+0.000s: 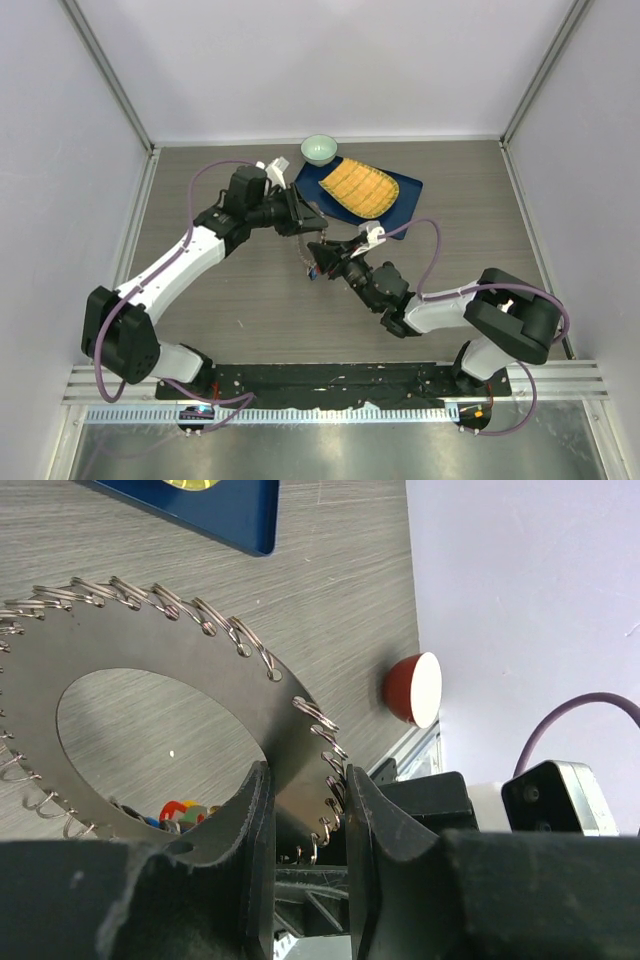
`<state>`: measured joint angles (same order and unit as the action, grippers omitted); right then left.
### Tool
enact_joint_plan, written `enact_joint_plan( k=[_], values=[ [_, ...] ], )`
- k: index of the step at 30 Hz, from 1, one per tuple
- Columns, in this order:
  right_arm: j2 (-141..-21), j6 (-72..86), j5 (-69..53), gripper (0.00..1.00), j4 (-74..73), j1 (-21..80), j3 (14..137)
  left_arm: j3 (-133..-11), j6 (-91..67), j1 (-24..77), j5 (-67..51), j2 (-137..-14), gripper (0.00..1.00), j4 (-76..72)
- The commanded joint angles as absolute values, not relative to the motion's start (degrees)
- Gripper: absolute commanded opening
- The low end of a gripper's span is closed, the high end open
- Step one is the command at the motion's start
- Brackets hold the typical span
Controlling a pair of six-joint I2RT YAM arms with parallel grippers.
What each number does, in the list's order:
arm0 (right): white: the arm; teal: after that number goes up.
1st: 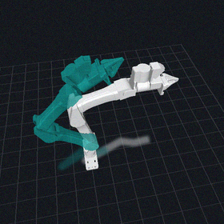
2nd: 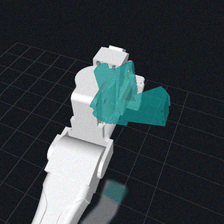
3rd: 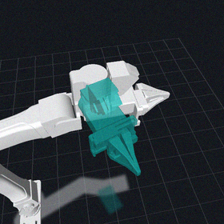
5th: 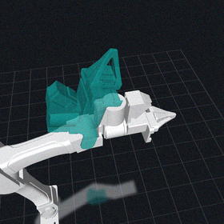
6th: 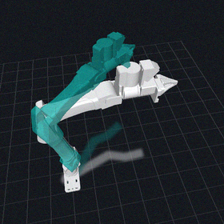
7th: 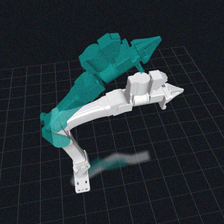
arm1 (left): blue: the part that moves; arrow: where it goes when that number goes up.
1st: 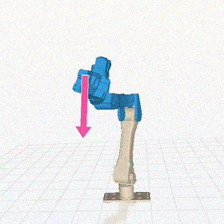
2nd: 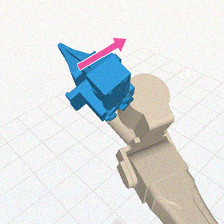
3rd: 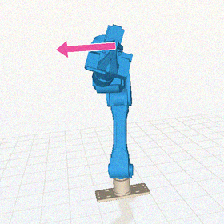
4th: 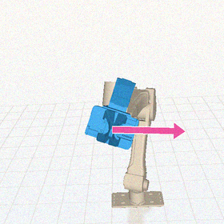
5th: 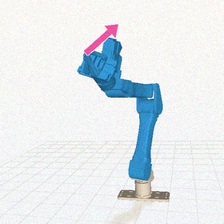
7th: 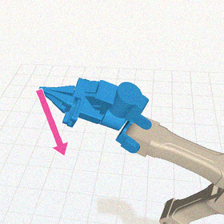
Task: Remove the keys from the keyring
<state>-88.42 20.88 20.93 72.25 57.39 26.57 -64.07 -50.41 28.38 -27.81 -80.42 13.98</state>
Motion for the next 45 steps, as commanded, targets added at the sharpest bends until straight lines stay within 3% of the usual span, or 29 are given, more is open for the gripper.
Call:
enact_joint_plan(
  k=[1,3,6,9,10,16,24,29,32,39,45],
  values=[
    [-85.9,20.1,24.1,0.12,72.2,57.7,27.8,-64.8,-52.0,28.1,-27.6,-76.8,0.0,8.0],
    [-85.6,20.2,23.7,0.01,72.2,57.7,27.7,-64.9,-51.9,28.1,-28.0,-76.6,0.0,7.7],
    [-84.6,21.3,23.3,0.01,71.3,57.7,27.9,-64.8,-50.5,28.0,-29.3,-76.4,0.03,7.1],
    [-82.8,22.1,23.1,0.01,69.2,57.7,28.1,-64.8,-48.2,28.1,-31.5,-75.6,0.24,5.9],
    [-82.3,22.5,23.3,0.01,67.9,57.7,28.1,-64.9,-47.3,28.0,-31.7,-74.8,0.38,5.8],
    [-79.5,23.3,22.2,0.01,66.8,57.7,27.0,-66.9,-41.1,27.8,-29.9,-72.0,0.58,7.1],
    [-77.2,24.6,23.6,0.01,69.5,57.7,24.6,-71.1,-30.3,26.7,-29.9,-70.3,0.63,16.5],
    [-69.9,28.1,24.0,0.01,61.7,57.7,25.4,-68.4,-11.9,26.5,-26.0,-66.1,0.63,27.2],
    [-65.3,30.8,26.8,0.01,51.2,57.7,28.6,-65.1,-6.2,26.6,-29.3,-62.5,0.64,29.7],
    [-62.3,38.9,31.7,0.01,34.5,57.7,36.6,-44.1,-5.8,28.8,-34.5,-49.3,0.71,4.4],
    [-62.4,43.5,33.3,0.01,29.8,57.7,41.3,-41.8,3.1,38.0,-16.6,-48.7,0.72,1.7]
  ],
)
